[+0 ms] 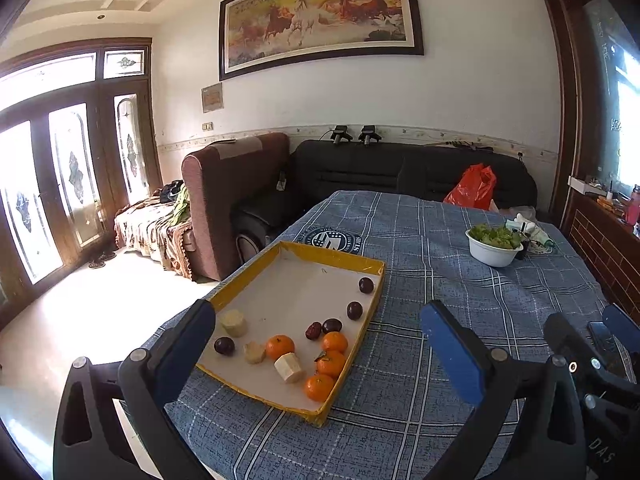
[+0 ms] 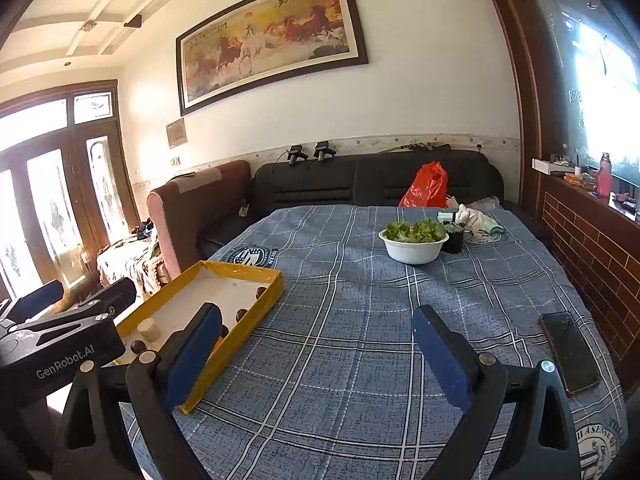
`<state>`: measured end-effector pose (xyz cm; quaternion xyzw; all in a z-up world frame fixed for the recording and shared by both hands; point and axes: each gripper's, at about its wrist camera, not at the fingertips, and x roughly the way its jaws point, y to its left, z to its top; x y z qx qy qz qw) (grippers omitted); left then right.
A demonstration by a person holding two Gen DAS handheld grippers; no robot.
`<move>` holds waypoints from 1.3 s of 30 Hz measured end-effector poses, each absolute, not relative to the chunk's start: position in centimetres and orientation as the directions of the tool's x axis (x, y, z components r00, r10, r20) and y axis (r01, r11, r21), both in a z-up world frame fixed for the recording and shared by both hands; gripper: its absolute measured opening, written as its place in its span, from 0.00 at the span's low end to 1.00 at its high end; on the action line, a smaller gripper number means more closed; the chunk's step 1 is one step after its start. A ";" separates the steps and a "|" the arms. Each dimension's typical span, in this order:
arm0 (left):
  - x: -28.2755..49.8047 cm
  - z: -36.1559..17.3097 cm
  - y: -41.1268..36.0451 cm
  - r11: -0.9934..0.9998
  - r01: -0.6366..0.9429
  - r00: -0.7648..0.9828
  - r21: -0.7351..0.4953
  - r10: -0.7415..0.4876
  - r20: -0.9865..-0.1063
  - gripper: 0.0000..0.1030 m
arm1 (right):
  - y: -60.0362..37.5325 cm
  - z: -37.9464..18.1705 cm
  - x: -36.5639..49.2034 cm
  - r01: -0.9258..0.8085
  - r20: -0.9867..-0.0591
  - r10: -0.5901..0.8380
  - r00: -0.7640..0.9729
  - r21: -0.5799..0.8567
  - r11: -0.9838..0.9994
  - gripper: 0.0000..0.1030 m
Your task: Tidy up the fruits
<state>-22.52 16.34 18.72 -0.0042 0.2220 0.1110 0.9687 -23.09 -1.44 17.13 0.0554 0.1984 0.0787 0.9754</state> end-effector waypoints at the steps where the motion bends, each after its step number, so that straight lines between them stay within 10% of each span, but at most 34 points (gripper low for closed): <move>1: -22.9 19.1 16.4 0.976 -0.214 0.882 0.034 0.208 -0.422 1.00 | -1.6 17.4 -23.3 -0.128 -0.370 0.172 0.913 0.141 0.982 0.96; 19: -34.4 32.8 20.3 0.948 -0.229 0.961 -0.222 0.257 0.104 1.00 | -4.7 32.8 -27.6 -0.152 -0.146 0.152 0.978 0.015 0.988 1.00; 23: -32.4 29.2 21.4 0.915 -0.263 0.959 -0.307 0.283 0.022 1.00 | -3.6 28.2 -25.0 -0.229 -0.265 0.247 0.932 0.096 0.969 1.00; 29: -25.7 22.5 20.9 0.918 -0.392 0.910 -0.061 0.377 -0.174 1.00 | -0.4 18.9 -20.5 -0.243 -0.450 0.294 0.843 0.168 0.955 1.00; 39: -16.7 13.4 22.0 0.938 -0.347 0.807 0.018 0.308 -0.504 1.00 | 3.5 13.0 -16.1 -0.271 -0.596 0.298 0.745 0.137 0.953 1.00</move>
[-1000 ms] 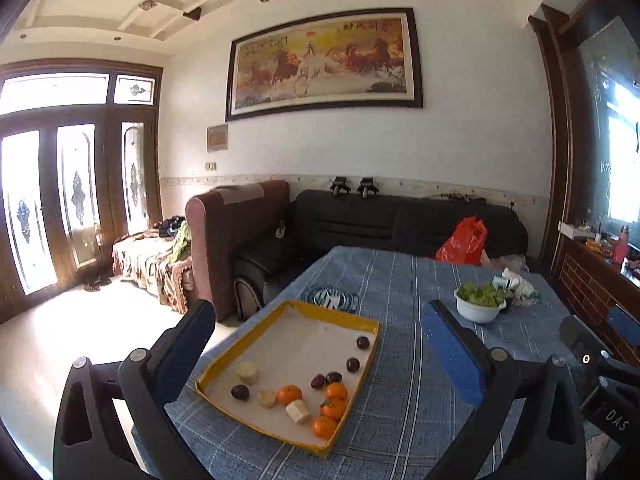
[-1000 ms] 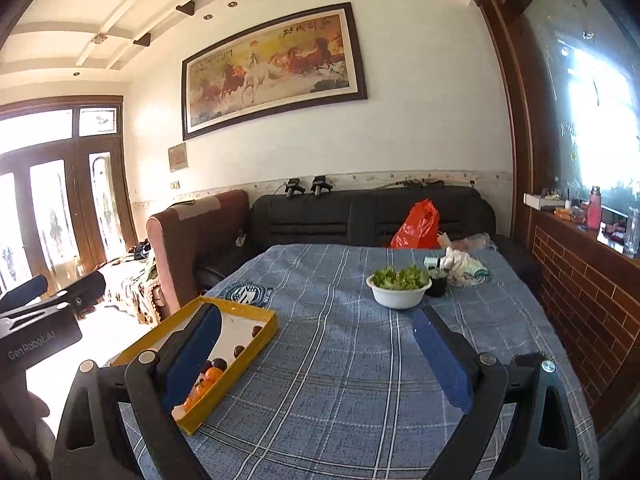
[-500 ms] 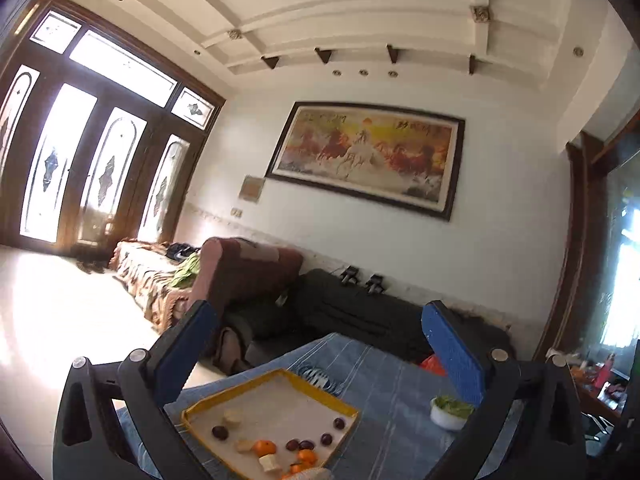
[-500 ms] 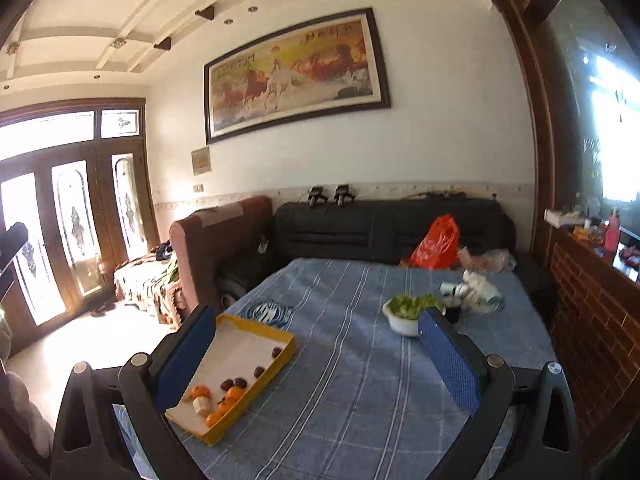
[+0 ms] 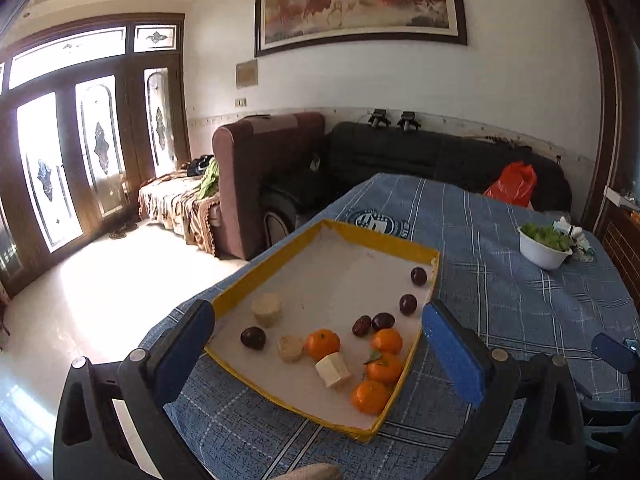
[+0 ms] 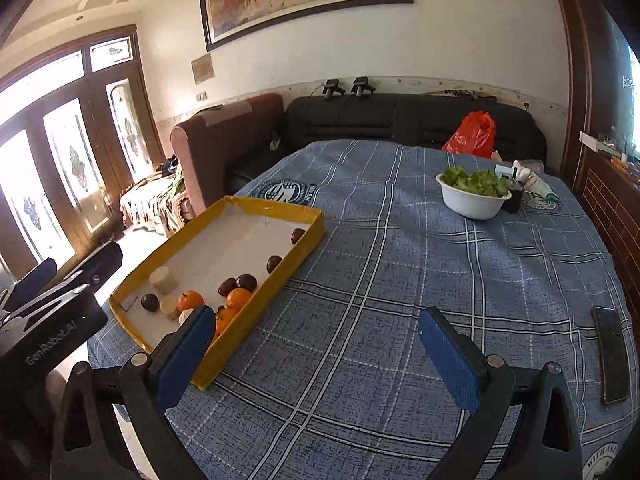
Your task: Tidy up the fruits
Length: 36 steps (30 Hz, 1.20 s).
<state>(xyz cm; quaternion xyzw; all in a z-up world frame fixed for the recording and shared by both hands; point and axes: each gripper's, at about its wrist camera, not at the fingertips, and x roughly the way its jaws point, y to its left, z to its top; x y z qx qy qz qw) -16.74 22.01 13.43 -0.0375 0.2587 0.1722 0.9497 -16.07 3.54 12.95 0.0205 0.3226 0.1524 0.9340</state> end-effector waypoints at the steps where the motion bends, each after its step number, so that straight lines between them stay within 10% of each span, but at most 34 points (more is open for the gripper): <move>1: -16.6 13.1 22.4 0.936 -0.352 0.799 0.015 0.309 -0.516 1.00 | 4.0 12.4 -15.7 -0.276 -0.608 0.299 0.736 0.134 0.952 1.00; 36: -14.1 9.7 26.2 0.925 -0.372 0.696 -0.076 0.223 -0.683 1.00 | 9.7 9.8 -14.2 -0.355 -0.676 0.302 0.672 0.064 0.933 1.00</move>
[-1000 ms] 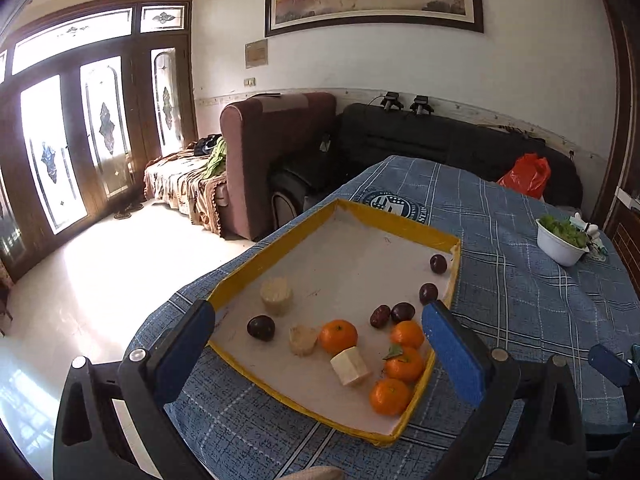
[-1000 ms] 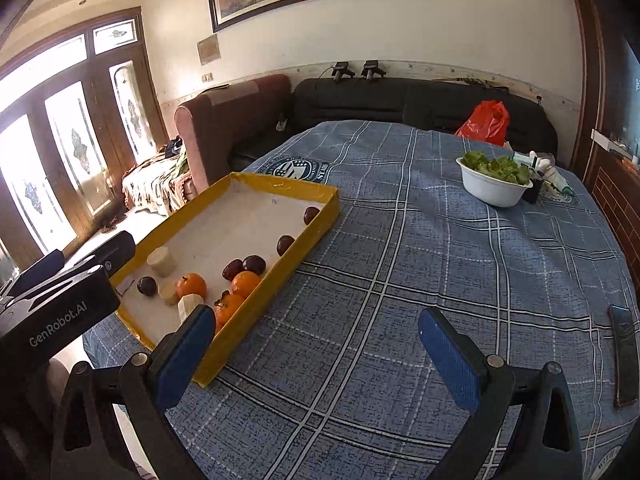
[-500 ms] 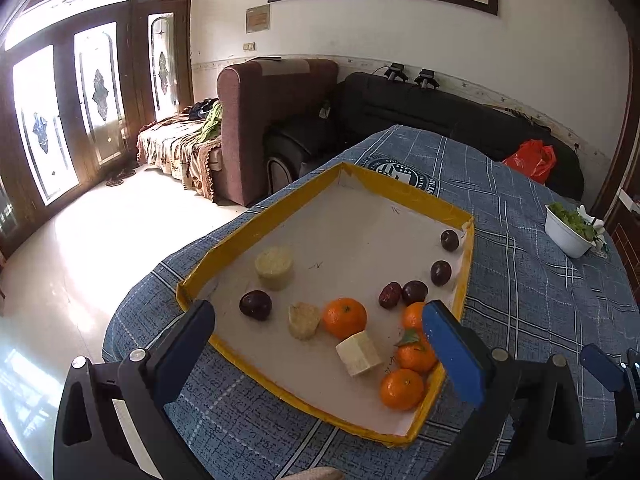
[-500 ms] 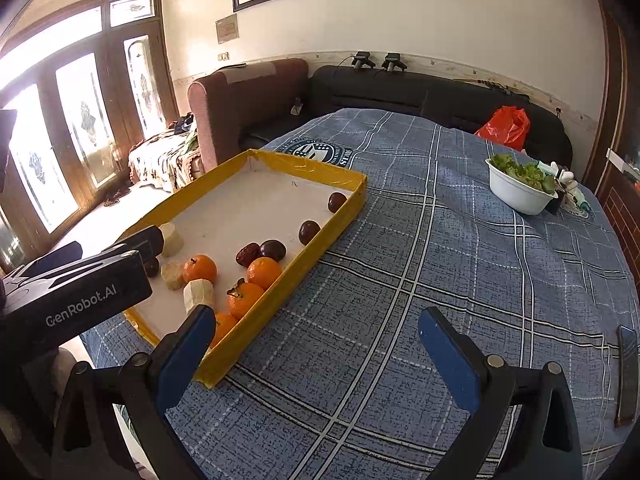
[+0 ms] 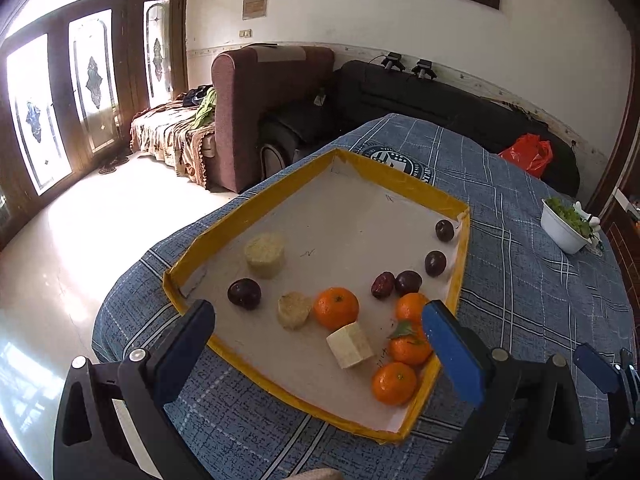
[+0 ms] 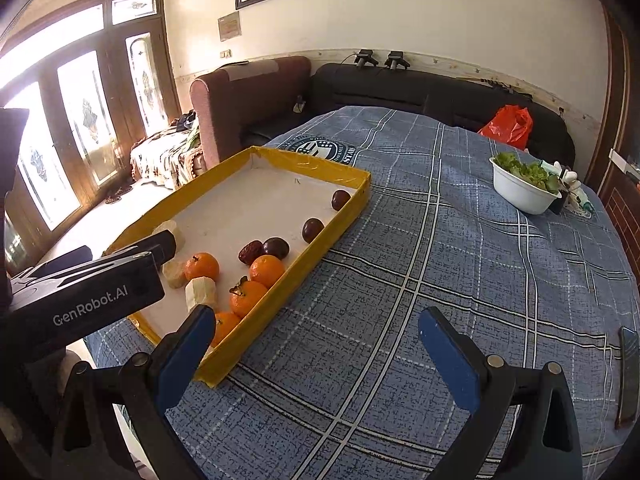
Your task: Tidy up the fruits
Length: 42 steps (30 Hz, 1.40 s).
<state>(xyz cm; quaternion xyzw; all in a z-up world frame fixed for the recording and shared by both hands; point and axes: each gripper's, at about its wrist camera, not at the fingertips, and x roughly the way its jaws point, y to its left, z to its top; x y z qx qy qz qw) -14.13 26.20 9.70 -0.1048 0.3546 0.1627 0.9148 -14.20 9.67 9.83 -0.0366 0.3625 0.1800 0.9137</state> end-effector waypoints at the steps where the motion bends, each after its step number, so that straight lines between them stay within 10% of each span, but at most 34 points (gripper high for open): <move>1: -14.1 9.7 26.1 0.926 -0.371 0.695 -0.076 0.223 -0.683 1.00 | 9.7 9.8 -14.2 -0.355 -0.675 0.303 0.673 0.064 0.933 1.00; 42: -14.7 9.9 25.4 0.928 -0.365 0.697 -0.077 0.218 -0.684 1.00 | 10.7 9.1 -15.5 -0.396 -0.678 0.319 0.662 0.045 0.917 1.00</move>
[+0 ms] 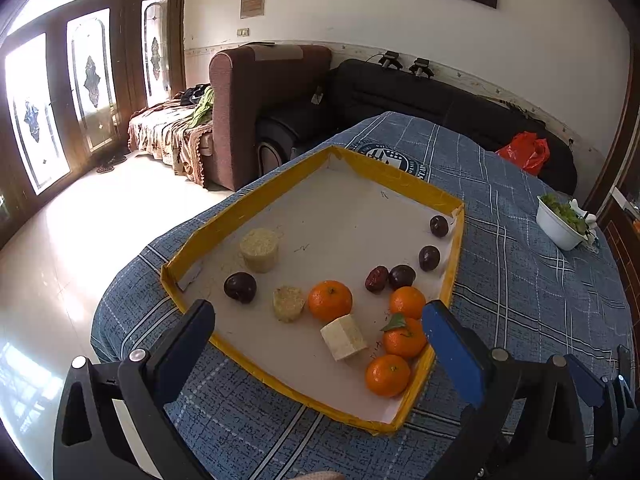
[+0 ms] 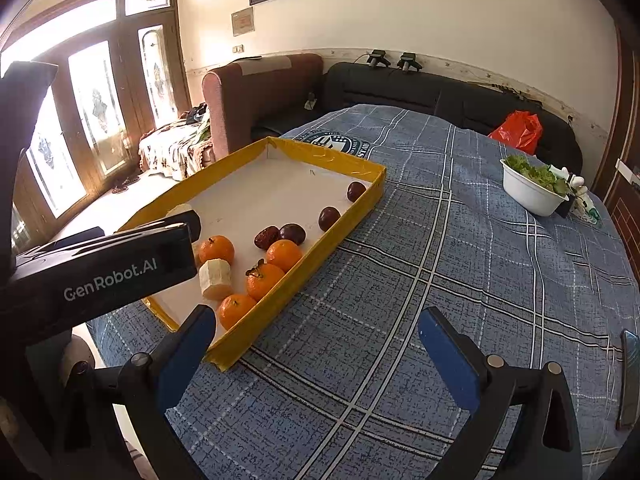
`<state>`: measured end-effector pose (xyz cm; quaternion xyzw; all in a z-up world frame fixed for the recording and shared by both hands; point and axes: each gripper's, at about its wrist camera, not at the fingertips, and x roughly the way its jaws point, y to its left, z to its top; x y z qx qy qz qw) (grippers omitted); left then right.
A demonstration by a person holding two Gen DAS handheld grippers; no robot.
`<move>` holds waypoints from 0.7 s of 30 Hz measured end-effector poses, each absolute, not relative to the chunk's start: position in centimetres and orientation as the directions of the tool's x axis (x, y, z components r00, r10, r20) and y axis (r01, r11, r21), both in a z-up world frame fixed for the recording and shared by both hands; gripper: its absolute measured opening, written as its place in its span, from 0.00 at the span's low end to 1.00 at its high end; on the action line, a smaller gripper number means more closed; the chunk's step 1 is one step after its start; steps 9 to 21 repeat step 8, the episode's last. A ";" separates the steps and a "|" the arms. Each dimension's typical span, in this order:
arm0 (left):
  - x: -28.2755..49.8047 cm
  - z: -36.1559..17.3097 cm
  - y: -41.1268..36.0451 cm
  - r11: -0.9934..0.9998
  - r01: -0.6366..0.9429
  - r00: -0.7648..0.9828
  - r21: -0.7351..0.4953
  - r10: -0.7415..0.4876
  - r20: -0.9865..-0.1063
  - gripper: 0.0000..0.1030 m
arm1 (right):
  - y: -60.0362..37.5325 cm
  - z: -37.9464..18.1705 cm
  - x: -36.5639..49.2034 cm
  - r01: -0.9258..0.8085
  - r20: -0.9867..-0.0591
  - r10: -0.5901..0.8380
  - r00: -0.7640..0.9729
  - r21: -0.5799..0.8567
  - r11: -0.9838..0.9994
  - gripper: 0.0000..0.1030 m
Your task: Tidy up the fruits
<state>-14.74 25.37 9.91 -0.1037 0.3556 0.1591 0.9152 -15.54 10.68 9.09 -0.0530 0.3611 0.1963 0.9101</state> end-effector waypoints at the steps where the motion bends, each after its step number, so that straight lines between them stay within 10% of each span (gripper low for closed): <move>1: -14.8 10.1 25.4 0.928 -0.365 0.700 -0.074 0.221 -0.679 1.00 | 10.7 9.1 -15.6 -0.397 -0.679 0.320 0.661 0.046 0.917 1.00; 21: -15.1 13.2 25.2 0.926 -0.375 0.735 -0.050 0.264 -0.625 1.00 | 9.2 9.5 -15.5 -0.363 -0.667 0.319 0.673 0.077 0.928 1.00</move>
